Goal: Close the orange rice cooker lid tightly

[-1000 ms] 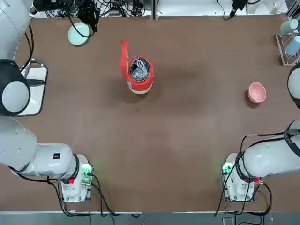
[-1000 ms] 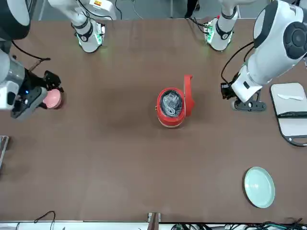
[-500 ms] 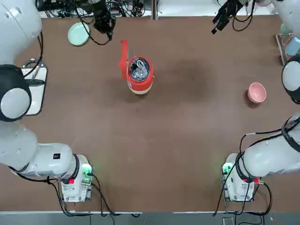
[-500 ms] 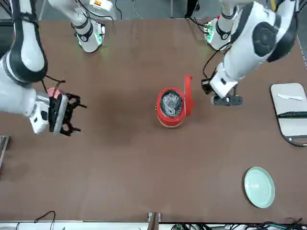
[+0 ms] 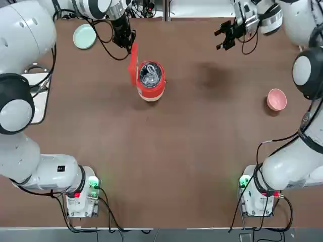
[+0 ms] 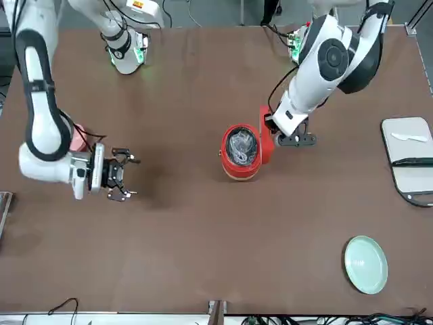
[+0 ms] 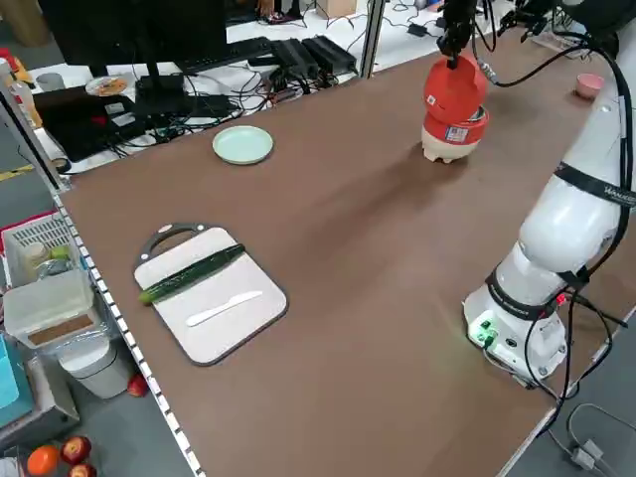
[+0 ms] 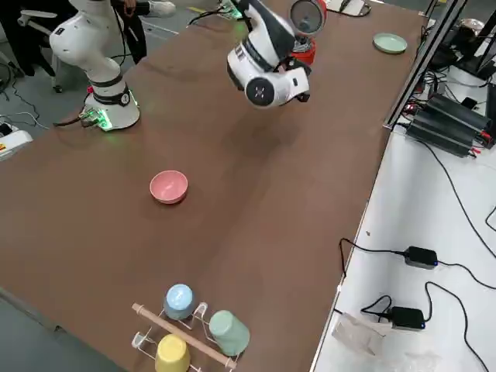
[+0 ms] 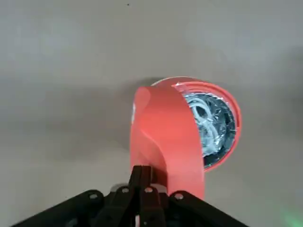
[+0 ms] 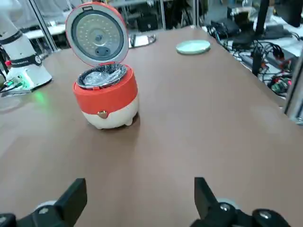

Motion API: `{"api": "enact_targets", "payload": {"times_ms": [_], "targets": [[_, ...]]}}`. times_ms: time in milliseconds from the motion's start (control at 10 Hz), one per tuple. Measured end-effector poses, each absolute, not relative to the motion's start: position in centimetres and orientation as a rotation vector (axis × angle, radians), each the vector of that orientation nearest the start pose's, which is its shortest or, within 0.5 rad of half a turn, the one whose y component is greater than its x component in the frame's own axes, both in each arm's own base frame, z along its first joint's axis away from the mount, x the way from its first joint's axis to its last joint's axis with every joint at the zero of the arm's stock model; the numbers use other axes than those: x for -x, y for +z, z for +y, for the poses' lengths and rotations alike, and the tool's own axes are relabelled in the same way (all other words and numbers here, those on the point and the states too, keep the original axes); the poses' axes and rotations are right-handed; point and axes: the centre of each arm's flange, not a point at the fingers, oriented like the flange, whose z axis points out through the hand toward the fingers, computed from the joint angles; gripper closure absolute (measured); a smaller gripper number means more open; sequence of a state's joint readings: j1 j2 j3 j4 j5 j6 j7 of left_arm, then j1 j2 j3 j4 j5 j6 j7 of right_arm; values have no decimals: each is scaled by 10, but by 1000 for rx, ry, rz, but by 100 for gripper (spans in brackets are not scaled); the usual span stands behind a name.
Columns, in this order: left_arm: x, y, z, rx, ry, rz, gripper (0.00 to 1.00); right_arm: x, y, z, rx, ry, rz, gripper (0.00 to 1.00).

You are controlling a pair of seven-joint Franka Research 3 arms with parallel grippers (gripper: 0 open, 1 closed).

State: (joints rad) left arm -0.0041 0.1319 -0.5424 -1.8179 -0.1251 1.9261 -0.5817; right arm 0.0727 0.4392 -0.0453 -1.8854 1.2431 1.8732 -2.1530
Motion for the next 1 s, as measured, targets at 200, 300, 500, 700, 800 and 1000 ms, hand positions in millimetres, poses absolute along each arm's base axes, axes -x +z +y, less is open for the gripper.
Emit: {"api": "enact_targets", "payload": {"times_ms": [200,300,500,700,800,1000], "targets": [[-504,468,-334,3314,128,-257,99,-601,241,123,1480,-984,-1417,0],[-500,460,-351,3328,119,-291,99,-595,227,140,1429,-1031,-1412,0],[-496,437,-378,3340,103,-343,99,-576,194,185,1343,-1115,-1366,0],[-499,407,-389,3312,82,-350,99,-552,167,230,1304,-1134,-1294,0],[-503,391,-393,3322,92,-349,99,-540,158,246,1296,-1131,-1262,0],[-510,364,-396,3334,104,-350,99,-523,138,263,1296,-1102,-1230,0]]}}
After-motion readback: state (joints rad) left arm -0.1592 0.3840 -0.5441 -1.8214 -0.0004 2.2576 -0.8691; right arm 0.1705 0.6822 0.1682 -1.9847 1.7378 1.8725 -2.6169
